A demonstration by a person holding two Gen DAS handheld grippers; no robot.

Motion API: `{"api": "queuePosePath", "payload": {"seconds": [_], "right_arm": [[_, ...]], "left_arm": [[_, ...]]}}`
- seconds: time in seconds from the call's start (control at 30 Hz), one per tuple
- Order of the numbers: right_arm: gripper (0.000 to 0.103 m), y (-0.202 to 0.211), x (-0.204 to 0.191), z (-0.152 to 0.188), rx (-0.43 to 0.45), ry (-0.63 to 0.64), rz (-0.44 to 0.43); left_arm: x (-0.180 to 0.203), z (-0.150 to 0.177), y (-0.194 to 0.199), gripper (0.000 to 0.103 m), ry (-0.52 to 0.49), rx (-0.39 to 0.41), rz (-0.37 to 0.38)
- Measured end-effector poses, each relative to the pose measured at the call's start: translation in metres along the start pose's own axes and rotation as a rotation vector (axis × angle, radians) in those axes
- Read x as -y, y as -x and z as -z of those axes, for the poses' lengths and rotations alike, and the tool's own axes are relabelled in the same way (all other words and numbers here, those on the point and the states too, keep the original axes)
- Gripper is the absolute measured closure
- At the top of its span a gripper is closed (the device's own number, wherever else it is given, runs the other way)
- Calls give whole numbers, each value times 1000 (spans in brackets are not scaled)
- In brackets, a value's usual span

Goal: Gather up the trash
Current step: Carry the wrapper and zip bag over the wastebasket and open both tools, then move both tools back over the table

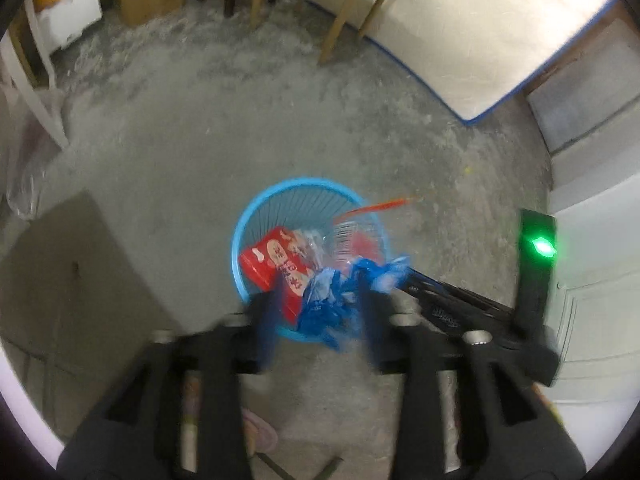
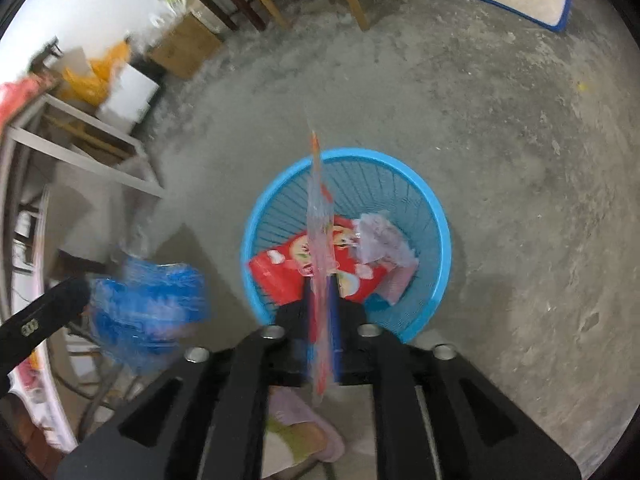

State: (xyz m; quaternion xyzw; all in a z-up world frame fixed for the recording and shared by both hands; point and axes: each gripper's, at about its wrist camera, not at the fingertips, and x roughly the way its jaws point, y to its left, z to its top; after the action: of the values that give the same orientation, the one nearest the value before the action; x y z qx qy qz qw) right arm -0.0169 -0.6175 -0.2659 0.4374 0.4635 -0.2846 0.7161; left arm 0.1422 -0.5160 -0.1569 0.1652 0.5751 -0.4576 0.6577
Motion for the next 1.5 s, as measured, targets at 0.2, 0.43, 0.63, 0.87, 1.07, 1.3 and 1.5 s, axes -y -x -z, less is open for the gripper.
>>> {"api": "queuePosePath", "payload": {"seconds": [0.2, 0.43, 0.63, 0.87, 1.07, 1.3, 1.5], "right_arm": [[62, -7, 7, 1, 8, 0, 71], [57, 22, 10, 12, 60, 9, 86], [48, 61, -7, 27, 114, 40, 46], [35, 121, -73, 47, 170, 174, -57], [28, 162, -159, 60, 197, 336, -173], [26, 182, -272, 96, 145, 532, -321], [25, 172, -365, 141, 30, 690, -425]], "left_arm": [[-11, 10, 26, 48, 20, 57, 29], [-20, 19, 83, 39, 20, 168, 24], [-34, 56, 151, 29, 17, 274, 25], [-71, 127, 233, 22, 65, 402, -14], [-120, 211, 294, 20, 136, 543, -131], [-182, 303, 330, 19, 326, 626, -237], [-221, 356, 342, 19, 484, 699, -291]]}}
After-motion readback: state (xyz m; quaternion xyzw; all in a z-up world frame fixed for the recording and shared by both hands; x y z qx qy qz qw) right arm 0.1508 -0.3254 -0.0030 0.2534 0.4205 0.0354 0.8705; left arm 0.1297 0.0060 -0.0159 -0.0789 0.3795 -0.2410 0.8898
